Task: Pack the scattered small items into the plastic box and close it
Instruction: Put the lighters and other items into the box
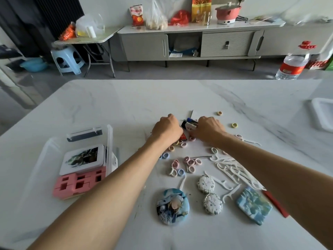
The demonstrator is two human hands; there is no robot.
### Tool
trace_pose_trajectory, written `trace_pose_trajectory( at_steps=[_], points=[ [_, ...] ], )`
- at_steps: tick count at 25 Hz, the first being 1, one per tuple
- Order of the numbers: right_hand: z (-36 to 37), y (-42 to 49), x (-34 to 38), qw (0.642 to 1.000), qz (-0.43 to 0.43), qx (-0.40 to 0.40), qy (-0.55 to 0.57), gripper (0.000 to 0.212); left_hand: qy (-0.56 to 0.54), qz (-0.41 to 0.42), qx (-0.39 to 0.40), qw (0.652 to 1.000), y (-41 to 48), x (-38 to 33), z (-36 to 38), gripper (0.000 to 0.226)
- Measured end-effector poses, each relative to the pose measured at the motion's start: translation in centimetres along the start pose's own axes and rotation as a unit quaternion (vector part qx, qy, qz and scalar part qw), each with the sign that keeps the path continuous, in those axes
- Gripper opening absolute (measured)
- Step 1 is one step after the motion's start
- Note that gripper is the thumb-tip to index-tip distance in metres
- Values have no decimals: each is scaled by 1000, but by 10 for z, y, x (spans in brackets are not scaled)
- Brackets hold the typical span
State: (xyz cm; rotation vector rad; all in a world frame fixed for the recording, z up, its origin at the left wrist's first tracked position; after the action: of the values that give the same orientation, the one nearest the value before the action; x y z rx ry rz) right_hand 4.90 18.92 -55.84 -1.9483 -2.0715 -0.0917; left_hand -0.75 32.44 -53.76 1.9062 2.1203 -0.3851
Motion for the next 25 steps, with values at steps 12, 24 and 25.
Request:
trace_pose_trajectory(
  at_steps=[12,24,25],
  points=[
    [-36,-112,-52,828,57,155,536,25,-239,-47,-27,969,-29,-30,-18,28],
    [-28,-205,22,863,-48,166,475,28,-584,-24,-109,804,-161,-6,-41,14],
    [-25,-203,25,861,-46,175,476,29,-584,-32,-116,803,-161,0,-41,14]
  ],
)
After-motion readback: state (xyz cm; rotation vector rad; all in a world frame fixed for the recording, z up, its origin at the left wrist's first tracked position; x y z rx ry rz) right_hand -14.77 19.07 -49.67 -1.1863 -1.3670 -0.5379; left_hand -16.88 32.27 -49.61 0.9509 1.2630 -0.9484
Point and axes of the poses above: each hand's wrist, its own y-axis towards the middle knuckle, its own z-axis out of the palm, x = y × z, the point moved 3 cm from there along y, towards the middle knuckle, and after that the axes turned 14 degrees about z, right-handed, at the moved point
